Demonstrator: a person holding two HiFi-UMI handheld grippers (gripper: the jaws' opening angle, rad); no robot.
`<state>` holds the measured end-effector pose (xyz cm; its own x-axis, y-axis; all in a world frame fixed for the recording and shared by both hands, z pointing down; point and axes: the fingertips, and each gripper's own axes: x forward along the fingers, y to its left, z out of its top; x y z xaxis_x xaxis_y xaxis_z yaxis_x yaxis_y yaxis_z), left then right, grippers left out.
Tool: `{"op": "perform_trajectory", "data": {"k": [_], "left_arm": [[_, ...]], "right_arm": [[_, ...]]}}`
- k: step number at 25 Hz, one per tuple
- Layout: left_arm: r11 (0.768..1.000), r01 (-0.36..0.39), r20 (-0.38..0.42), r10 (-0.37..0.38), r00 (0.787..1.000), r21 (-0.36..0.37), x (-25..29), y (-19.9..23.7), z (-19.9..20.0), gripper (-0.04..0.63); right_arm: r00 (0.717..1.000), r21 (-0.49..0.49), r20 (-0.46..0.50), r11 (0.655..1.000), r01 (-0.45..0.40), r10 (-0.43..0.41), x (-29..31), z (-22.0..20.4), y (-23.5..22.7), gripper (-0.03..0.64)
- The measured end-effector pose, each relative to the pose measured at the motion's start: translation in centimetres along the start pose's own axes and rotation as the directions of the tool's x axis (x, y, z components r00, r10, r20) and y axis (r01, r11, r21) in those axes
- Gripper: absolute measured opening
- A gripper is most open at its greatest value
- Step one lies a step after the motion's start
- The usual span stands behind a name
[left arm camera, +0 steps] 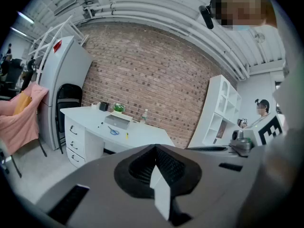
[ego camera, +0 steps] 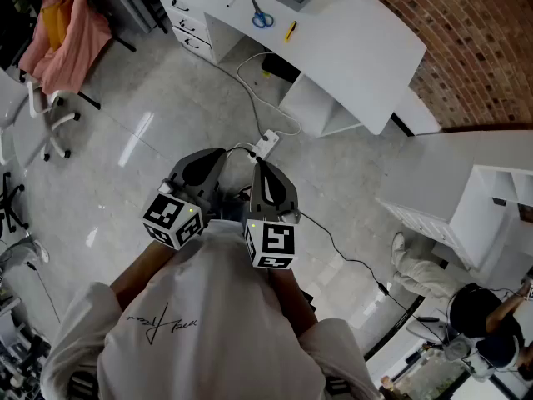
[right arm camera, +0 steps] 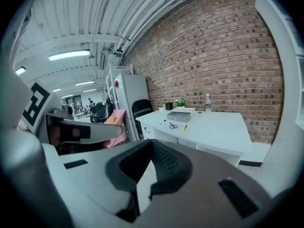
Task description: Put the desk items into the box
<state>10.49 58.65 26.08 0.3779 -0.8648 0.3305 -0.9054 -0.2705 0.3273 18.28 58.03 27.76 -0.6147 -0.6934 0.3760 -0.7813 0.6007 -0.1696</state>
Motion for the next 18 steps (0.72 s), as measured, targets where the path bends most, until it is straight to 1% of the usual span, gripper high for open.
{"op": "perform_trajectory", "data": {"k": [4, 8, 12, 15, 18], "left_arm": [[0.999, 0.008, 0.004, -0.008, 1.000, 0.036, 1.7, -0.3, 0.0, 0.005], [0.999, 0.015, -0.010, -0.014, 1.000, 0.042, 2.0, -0.6, -0.6, 0.005], [0.999, 0.021, -0.012, -0.021, 1.000, 0.049, 2.8, -0.5, -0.1, 0.005], [0.999, 0.026, 0.001, -0.026, 1.000, 0.045, 3.6, 0.1, 0.7, 0.005], [0.998, 0.010, 0.006, -0.010, 1.000, 0.054, 4.7, 1.7, 1.8, 0.005]], "right_arm": [[1.000, 0.004, 0.025, 1.000, 0.001, -0.001, 0.8, 0.0, -1.3, 0.023], [1.000, 0.017, 0.023, 1.000, 0.004, -0.004, 1.0, -0.6, -1.7, 0.023], [0.999, 0.044, 0.036, 0.999, -0.004, 0.003, 1.5, -0.1, -2.2, 0.023], [0.999, 0.083, 0.047, 0.996, -0.015, 0.011, 2.4, 0.7, -2.6, 0.025], [0.999, 0.075, 0.045, 0.997, -0.009, 0.005, 4.0, 1.6, -2.8, 0.025]]}}
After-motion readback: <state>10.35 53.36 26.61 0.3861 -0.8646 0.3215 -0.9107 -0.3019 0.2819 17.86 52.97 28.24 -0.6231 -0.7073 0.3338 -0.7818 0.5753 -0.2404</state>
